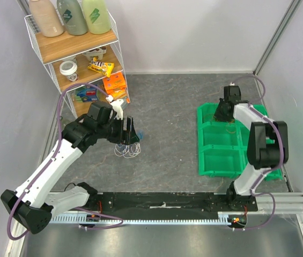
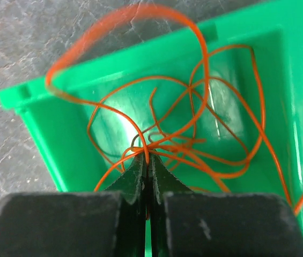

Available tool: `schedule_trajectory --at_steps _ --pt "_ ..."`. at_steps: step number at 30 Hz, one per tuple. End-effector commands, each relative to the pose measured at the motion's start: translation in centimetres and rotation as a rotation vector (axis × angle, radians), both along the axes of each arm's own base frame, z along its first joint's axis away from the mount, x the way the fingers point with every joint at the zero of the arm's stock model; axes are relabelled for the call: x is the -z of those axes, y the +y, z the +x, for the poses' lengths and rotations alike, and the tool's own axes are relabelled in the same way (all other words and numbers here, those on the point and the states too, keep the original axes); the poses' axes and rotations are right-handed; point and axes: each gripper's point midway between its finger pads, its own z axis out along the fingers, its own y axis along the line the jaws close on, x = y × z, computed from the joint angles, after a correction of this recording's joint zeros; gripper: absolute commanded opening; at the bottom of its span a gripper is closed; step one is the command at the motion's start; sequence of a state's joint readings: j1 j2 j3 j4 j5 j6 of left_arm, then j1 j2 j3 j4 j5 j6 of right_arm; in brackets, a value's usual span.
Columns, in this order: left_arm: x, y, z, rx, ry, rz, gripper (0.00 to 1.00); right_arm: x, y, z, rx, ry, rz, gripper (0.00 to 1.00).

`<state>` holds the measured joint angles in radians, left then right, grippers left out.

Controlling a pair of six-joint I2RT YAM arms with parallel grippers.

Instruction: Untangle the cables

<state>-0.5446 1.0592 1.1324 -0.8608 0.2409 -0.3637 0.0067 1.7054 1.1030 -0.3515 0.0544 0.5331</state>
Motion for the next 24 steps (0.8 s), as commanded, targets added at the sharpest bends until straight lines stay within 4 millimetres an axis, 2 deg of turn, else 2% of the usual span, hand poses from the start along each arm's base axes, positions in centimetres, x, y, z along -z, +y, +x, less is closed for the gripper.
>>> schedule_trajectory --at_steps 1,3,5,7,9,10,14,17,18,21,24 --pt "-1.7 -0.3 0.5 0.031 -0.06 -0.014 0.77 0.5 -0.3 2.4 -0.044 0.078 -0.034 0.0" --pt "-1.8 -0.3 0.6 0.031 -0.061 -0.016 0.77 1.0 -0.7 2.8 -0.081 0.12 -0.071 0.0" --pt "-1.8 -0.3 0.5 0.032 -0.059 -0.014 0.77 0.5 -0.8 2.8 -0.118 0.132 -0.095 0.02" --pt "-1.7 -0.3 0.6 0.031 -0.058 -0.012 0.77 -0.7 -0.9 2.4 -0.142 0.138 -0.109 0.14" --pt "-1.7 -0.4 0.6 0.032 -0.054 -0.013 0.77 -2.3 -1.1 1.8 -0.16 0.135 -0.124 0.35" --pt "-1.6 -0.4 0.6 0.033 -0.05 -0.013 0.77 -3.3 -1.1 1.5 -0.169 0.124 -0.127 0.42" --pt "-1.3 -0.5 0.6 0.037 -0.042 -0.013 0.77 -8.1 -1.6 0.2 -0.154 0.06 -0.156 0.63" --pt "-1.1 -0.6 0.6 0.037 -0.035 -0.011 0.77 -10.5 -2.5 -1.2 -0.093 0.034 -0.188 0.75" --pt "-1.2 -0.6 0.6 0.038 -0.037 -0.014 0.77 -11.1 -3.8 -1.6 -0.045 0.024 -0.188 0.77" --pt "-1.1 -0.5 0.5 0.036 -0.037 -0.011 0.77 -12.0 -5.0 -2.6 0.025 -0.002 -0.175 0.81" --pt "-1.3 -0.4 0.5 0.036 -0.043 -0.012 0.77 -11.1 -6.6 -3.2 0.092 0.017 -0.177 0.83"
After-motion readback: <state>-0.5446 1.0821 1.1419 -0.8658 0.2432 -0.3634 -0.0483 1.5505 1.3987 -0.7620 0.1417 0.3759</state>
